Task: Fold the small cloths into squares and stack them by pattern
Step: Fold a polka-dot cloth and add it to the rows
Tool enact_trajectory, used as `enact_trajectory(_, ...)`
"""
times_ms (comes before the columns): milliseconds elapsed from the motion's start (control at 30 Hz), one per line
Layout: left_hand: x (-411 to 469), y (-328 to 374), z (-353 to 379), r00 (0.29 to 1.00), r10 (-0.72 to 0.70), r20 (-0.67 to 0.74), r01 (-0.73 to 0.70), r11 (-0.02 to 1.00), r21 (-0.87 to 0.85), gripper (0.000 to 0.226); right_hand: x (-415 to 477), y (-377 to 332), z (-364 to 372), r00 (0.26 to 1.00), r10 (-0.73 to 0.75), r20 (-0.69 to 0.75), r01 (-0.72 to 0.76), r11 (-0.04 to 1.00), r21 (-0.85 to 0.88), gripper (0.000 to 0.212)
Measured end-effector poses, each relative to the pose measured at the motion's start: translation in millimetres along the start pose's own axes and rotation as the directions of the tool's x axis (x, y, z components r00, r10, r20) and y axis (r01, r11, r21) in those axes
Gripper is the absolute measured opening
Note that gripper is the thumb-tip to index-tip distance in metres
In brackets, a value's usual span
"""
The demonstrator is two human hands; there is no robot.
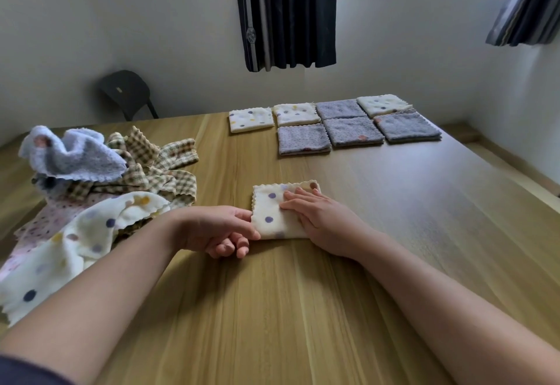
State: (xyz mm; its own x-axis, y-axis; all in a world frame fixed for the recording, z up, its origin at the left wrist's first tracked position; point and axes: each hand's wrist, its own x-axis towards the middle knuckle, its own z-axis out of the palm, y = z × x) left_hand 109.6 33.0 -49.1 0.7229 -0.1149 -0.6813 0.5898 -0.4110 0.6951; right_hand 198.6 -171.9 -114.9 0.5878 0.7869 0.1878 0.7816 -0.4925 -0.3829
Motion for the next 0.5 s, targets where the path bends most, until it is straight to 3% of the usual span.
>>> enact_trajectory(100,-5,-6,-1,0.995,-0.002,-0.099,0.01,0.997,0.077,0.01,-1,-3,1,1.0,-0.006,0.019,0.006,1.0,-0.007,0.041)
enact_trajectory(167,-4,-7,3,0.918,0.111,-0.381,-0.033,0.978,0.205,0.02,-1,-4,1,1.0,-0.008,0.023,0.008,1.0,-0.015,0.041)
enact_trajectory(200,-1,-7,9,0.794,0.229,-0.563,-0.059,0.951,0.303,0.02,-1,-3,1,1.0,-0.01,0.02,0.01,1.0,-0.012,0.041)
enact_trajectory(233,2,-5,17,0.617,0.391,-0.683,-0.086,0.896,0.436,0.017,-1,-3,0,1.0,-0.011,0.014,0.011,1.0,-0.004,0.041)
enact_trajectory(267,6,-1,28,0.47,0.533,-0.703,-0.091,0.822,0.562,0.011,0,-3,1,1.0,-0.015,-0.001,0.015,1.0,0.009,0.04)
enact_trajectory(300,12,3,39,0.403,0.618,-0.676,-0.087,0.761,0.643,0.007,0,-4,1,0.999,-0.02,-0.027,0.02,1.0,0.022,0.039)
enact_trajectory(333,21,6,49,0.42,0.648,-0.635,-0.071,0.721,0.689,0.019,-1,-4,2,0.998,-0.022,-0.062,0.024,0.999,0.033,0.038)
enact_trajectory(433,46,0,64,0.671,0.499,-0.549,0.092,0.678,0.729,0.056,-6,-5,0,0.997,0.012,-0.083,-0.008,0.999,0.038,0.037)
enact_trajectory(500,52,-8,61,0.737,0.447,-0.507,0.133,0.64,0.757,0.061,-9,-2,-4,0.999,0.019,-0.05,-0.018,1.0,0.021,0.038)
